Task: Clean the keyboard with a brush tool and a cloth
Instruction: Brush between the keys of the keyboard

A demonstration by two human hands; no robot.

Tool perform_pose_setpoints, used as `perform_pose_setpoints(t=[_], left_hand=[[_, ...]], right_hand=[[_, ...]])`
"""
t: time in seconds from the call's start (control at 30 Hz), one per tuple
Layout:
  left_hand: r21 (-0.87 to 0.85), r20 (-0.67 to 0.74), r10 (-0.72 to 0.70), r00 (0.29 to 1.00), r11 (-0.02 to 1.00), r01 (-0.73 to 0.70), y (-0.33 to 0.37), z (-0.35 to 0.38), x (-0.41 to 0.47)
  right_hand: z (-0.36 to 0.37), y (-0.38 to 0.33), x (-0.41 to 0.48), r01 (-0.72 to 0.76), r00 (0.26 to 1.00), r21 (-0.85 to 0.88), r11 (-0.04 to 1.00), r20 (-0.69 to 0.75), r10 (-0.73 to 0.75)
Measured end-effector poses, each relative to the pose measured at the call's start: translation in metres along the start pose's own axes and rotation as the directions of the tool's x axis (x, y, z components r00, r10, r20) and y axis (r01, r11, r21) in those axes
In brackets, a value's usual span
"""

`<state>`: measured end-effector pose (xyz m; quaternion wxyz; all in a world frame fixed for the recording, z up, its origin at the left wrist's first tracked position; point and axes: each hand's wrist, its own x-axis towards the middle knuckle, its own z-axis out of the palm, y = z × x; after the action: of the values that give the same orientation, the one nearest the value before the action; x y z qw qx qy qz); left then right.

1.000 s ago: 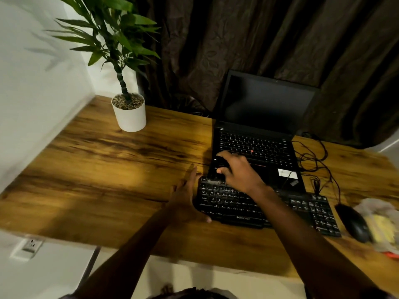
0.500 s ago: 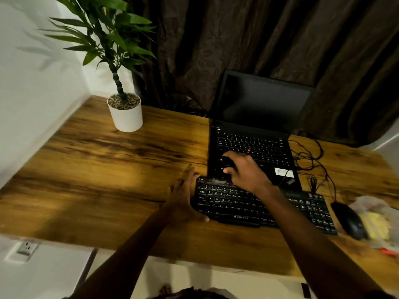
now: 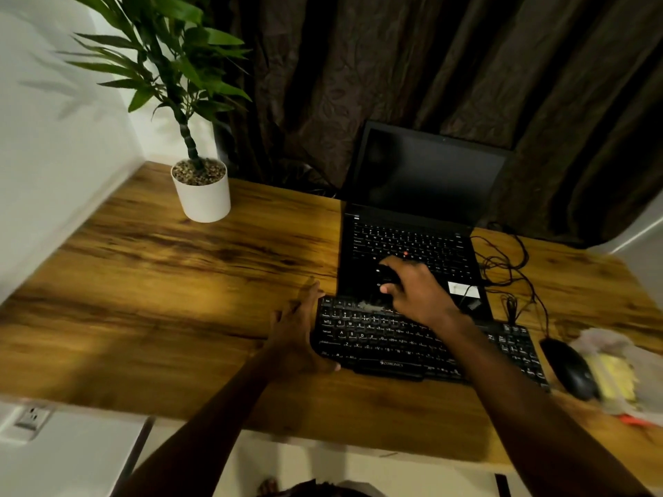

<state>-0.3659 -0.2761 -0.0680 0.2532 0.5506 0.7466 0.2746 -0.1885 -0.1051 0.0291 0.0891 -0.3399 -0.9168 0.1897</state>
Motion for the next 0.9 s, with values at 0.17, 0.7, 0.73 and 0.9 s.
perform_pose_setpoints(t=[0.17,0.7,0.73,0.9], left_hand=[[0.035,-0.004,-0.006,1.0,0.999,0.006,-0.002,0.003,0.001],[0.048,0.023,-0.023,0.999,0.999,0.022,-0.007,0.004,0.003],[0.044,0.025,-0.026,0.999,0.999,0.025,-0.008,0.005,0.003],[0.011,0.051,-0.019,0.999,1.0,0.018,-0.009,0.005,0.005]], right_hand=[[0.007,-0.006,-0.002,0.031,0.999,-0.026,0.999,-0.015,-0.031],[0.004,-0.002,-0.009,-0.055,0.998,0.13,0.99,-0.028,0.059],[0.005,0.0,-0.01,-0.059,0.998,0.139,0.989,-0.026,0.064],[-0.012,0.027,-0.02,-0.121,0.992,0.039,0.992,-0.02,0.121]])
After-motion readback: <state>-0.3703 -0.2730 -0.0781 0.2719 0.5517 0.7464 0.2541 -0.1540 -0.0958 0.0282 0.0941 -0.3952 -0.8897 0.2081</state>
